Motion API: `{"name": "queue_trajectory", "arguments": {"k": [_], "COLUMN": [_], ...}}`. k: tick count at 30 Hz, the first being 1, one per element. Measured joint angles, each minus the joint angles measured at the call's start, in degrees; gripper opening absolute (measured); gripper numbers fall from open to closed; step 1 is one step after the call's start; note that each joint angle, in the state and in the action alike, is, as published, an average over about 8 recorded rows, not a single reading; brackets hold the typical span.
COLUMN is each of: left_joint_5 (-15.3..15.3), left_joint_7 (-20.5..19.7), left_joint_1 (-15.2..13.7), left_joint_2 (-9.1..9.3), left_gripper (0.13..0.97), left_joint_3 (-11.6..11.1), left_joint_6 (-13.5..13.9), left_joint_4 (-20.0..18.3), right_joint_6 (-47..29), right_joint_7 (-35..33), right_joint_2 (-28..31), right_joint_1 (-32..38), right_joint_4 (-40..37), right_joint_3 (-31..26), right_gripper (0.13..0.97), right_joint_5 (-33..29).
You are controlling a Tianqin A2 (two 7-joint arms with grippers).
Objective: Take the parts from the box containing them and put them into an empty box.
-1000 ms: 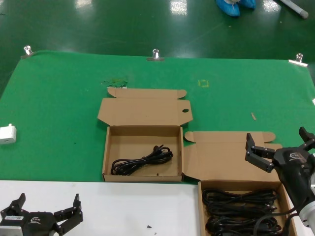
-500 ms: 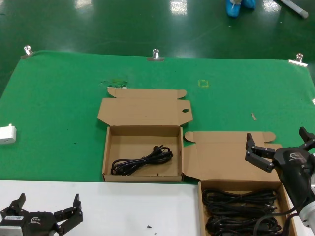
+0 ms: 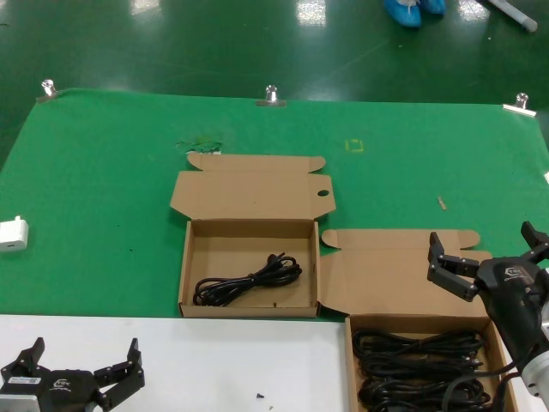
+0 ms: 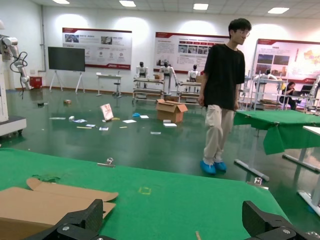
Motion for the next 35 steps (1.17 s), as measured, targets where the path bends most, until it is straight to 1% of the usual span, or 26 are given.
{"name": "queue_trajectory", "arguments": {"k": [35], "left_joint_5": [0.0], "left_joint_7": [0.01], "left_joint_1": [0.0], "left_joint_2": [0.0], "left_gripper": [0.966], "left_joint_3": [0.0], "left_joint_6": [0.0], "left_joint_4": [0.0], "right_joint_6": [0.0], "right_joint_7": [0.0], "right_joint_2": [0.0], "right_joint_1": [0.0], "right_joint_4": [0.0], "right_joint_3": [0.0], "right_gripper": [0.966], "right_joint_5": [0.0]}}
